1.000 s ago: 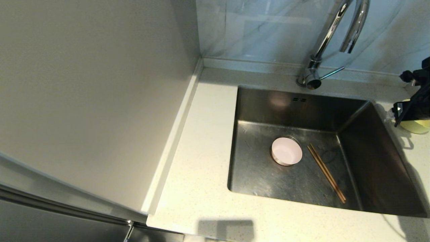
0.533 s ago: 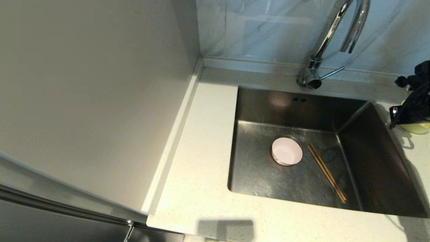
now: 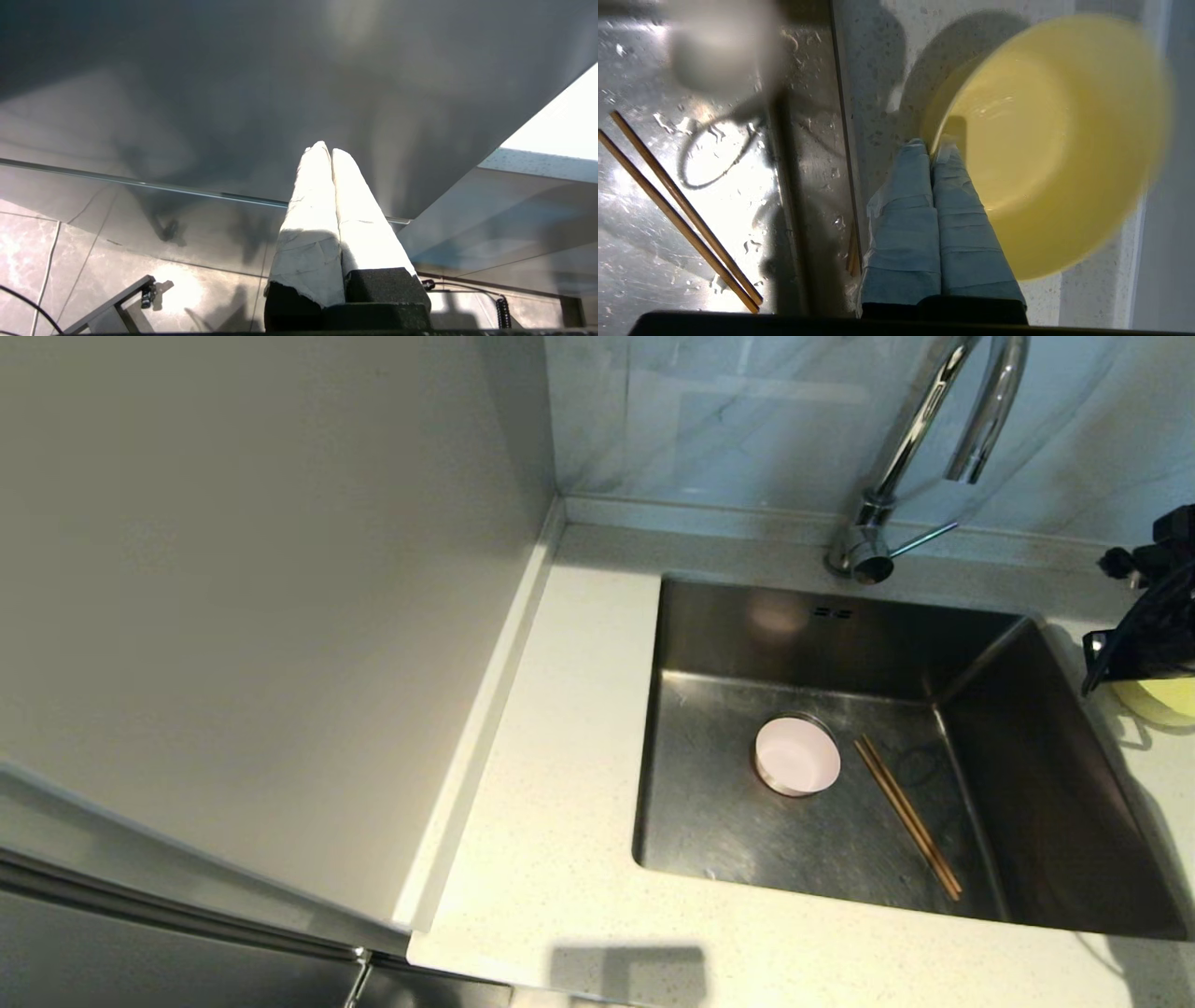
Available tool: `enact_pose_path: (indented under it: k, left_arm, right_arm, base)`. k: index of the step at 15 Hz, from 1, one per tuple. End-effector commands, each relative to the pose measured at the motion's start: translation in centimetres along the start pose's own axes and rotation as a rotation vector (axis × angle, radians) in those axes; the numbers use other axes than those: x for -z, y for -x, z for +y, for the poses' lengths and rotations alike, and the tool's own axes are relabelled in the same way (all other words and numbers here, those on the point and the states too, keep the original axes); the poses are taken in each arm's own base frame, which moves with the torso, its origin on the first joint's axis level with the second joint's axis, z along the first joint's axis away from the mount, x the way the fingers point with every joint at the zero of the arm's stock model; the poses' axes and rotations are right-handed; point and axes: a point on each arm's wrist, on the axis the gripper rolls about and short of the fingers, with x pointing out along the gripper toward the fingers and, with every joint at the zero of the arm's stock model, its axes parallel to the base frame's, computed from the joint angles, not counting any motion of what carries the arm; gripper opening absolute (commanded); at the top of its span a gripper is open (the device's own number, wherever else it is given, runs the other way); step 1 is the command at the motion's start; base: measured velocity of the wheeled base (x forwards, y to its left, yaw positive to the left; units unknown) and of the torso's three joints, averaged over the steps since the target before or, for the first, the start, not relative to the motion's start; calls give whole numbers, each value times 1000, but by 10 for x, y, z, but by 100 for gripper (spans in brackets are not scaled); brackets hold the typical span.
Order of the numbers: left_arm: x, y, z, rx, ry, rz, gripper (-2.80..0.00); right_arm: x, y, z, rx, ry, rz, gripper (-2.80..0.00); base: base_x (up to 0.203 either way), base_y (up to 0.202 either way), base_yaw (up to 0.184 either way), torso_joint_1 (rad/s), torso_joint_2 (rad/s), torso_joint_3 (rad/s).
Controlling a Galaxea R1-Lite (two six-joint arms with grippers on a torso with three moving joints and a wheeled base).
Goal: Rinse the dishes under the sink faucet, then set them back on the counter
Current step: Put a bowl into the sink
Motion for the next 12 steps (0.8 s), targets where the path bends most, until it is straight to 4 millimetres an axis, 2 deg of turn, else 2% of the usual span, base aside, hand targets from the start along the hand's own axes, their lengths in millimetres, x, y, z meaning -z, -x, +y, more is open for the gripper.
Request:
enact_pose_path:
  k: [1, 3, 6, 8, 12]
  left_arm:
    - [0, 0, 0, -1, 0, -3, -280]
    - [0, 0, 0, -1, 0, -3, -280]
    - [0, 0, 0, -1, 0, -3, -280]
    - [0, 0, 0, -1, 0, -3, -280]
    - [0, 0, 0, -1, 0, -3, -280]
  right_arm:
    - [-4, 23, -8, 0, -13, -37, -280]
    - [-5, 50, -10, -28, -16, -74, -280]
    - [-4, 86, 10, -103, 21, -123, -280]
    - [1, 109, 32, -169, 59, -144, -280]
    - [37, 158, 99, -277, 202, -135, -280]
  base:
    - [0, 0, 0, 0, 0, 0]
    - [0, 0, 0, 0, 0, 0]
    - [0, 0, 0, 0, 0, 0]
    - [0, 0, 0, 0, 0, 0]
    - [0, 0, 0, 0, 0, 0]
